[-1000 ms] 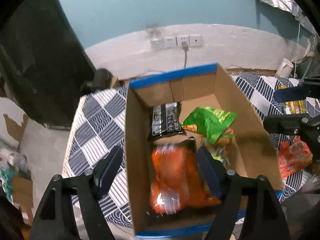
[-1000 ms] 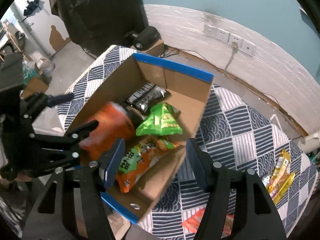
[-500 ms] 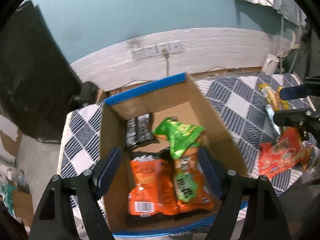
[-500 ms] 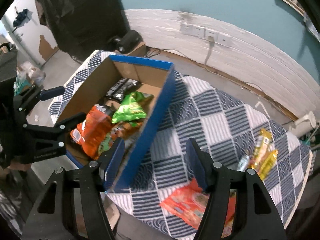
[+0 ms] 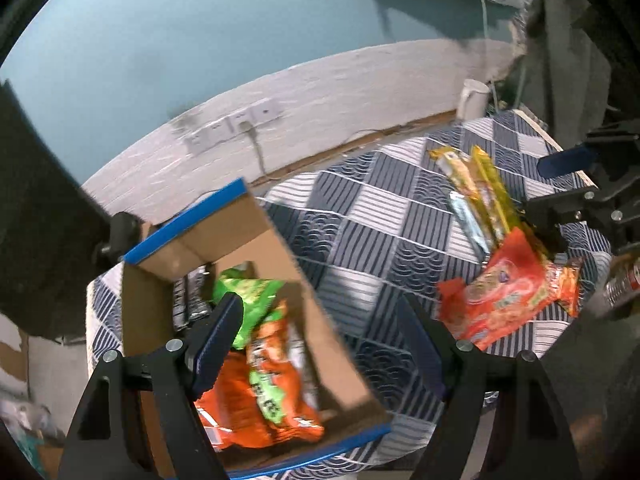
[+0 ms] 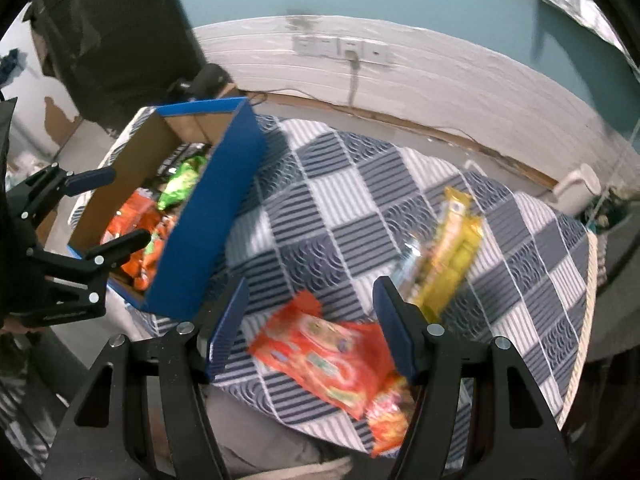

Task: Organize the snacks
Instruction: 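Move both tools back over the remaining snacks on the table, then grasp the red chip bag with the left tool while the right grasps the black bag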

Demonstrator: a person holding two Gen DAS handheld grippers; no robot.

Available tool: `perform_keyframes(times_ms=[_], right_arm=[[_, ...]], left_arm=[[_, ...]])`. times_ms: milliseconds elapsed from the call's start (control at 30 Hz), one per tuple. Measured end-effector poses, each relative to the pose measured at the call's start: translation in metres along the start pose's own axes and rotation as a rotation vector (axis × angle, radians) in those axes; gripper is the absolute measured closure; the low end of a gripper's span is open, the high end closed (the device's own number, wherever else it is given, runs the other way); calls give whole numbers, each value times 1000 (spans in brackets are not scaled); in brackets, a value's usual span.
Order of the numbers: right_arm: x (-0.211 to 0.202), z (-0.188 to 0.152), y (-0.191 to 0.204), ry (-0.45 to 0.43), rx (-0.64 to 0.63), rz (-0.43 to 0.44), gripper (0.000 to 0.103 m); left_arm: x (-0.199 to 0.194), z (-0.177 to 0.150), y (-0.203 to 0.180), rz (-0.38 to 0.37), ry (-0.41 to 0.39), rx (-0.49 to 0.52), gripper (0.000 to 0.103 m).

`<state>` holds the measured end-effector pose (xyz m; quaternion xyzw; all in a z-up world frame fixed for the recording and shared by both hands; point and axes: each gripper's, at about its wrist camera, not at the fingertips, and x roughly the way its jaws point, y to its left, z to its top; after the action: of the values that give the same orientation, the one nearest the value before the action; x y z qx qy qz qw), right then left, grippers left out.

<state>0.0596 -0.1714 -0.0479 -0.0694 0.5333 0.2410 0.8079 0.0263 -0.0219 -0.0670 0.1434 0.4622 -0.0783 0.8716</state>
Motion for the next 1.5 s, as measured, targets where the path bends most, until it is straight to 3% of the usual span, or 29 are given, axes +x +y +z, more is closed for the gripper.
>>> perform_keyframes(times_ms=[367,733,1067,1500], right_arm=[[-13,-36,-51,7,98,-32,38],[4,-67,-85,71,157,-53,38],[33,-87,-104,129,201,-46,38],[70,-83,-112,174,205,-41,38]], left_arm=[[14,7,-58,-86,19,98,22],[38,-4,-117,-181,79,211,22],[59,-7,-139,-212,131,235,22],[75,-17,-161,-264,176,251,22]])
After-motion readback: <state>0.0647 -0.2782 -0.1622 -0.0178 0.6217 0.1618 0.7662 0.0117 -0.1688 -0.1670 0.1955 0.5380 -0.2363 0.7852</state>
